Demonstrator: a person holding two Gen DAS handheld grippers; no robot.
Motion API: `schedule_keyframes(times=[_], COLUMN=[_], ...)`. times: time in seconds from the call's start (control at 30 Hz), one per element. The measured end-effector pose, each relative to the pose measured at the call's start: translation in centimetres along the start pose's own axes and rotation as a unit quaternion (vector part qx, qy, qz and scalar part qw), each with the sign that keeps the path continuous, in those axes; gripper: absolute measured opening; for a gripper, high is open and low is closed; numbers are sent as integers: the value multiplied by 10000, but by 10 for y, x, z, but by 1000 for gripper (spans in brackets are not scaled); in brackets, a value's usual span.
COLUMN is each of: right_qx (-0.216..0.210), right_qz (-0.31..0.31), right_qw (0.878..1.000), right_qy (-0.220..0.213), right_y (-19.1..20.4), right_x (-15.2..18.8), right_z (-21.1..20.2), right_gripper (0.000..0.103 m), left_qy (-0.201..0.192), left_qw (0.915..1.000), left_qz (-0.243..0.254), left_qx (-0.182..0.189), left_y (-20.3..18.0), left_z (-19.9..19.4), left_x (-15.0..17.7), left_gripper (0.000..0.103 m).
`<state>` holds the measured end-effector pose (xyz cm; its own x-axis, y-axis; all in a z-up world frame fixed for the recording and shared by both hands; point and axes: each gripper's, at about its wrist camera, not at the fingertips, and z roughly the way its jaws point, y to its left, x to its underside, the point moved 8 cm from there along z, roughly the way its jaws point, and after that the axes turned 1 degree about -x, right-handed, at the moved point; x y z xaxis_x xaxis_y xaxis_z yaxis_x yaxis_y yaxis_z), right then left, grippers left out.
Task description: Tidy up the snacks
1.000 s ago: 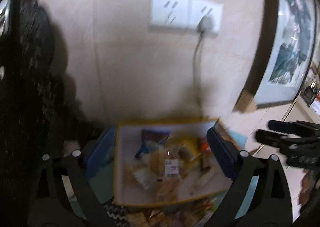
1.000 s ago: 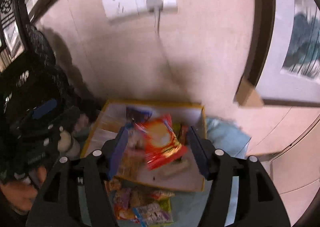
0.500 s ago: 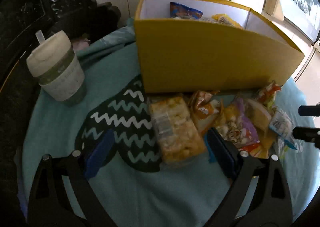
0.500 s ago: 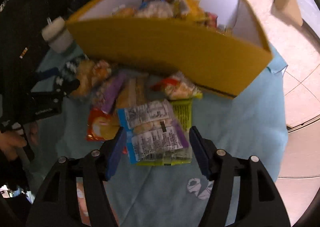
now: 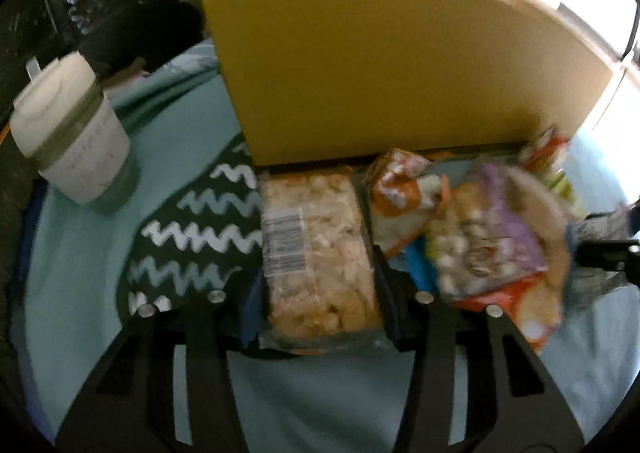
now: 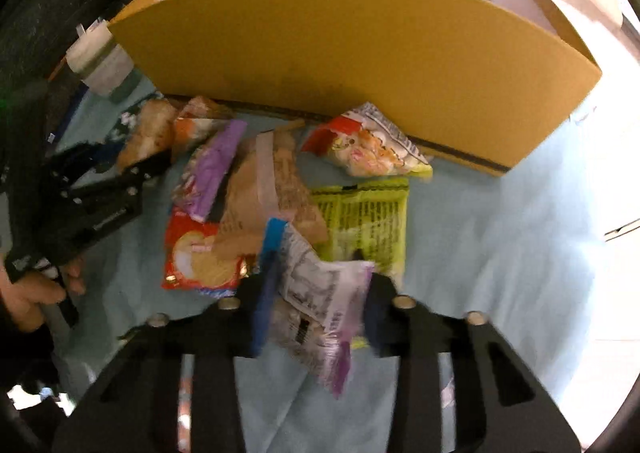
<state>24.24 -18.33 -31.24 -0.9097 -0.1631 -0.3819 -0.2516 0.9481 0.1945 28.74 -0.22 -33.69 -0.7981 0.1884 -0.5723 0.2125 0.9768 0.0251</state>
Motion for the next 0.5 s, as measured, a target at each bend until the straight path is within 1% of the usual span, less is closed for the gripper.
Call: schedule_keyframes(times=[0.1,0.17,0.23,0.33,0.4,0.47,0.5], right_qx=[-189,-273,-315,-350,-340,-391,-313], right_qz=[229,339,400,428,418,480,495], right_qw=[9994,9986,9979,9972,9974,9978,9980], right_qy=[-174,-291,-387,-507,-482,-233,-246], right_y=[-2,-1,0,0,2,-1,-2], right_x=[5,7,11,18,22,27,25], right_z=[-18,-30,-43,-58,-61,-53,-50], right_gripper=[26,25,25,25,25,25,26], left_qy=[-160,-244,-288,-345,-366,-357,-314], left_qw=[9998,9990,9983,9980,9980,9982,9984], left_qz=[-109,-364,-503,-504,-458,-406,-387], left_qx=[-34,20,81,189,249,261,252], left_y=[3,7,7,1,-3,-10,-12], left_z=[-18,-33,-45,-62,-70,-70,-69], left_x=[2,6,10,15,18,18,18], left_gripper=[47,47,47,47,47,48,48])
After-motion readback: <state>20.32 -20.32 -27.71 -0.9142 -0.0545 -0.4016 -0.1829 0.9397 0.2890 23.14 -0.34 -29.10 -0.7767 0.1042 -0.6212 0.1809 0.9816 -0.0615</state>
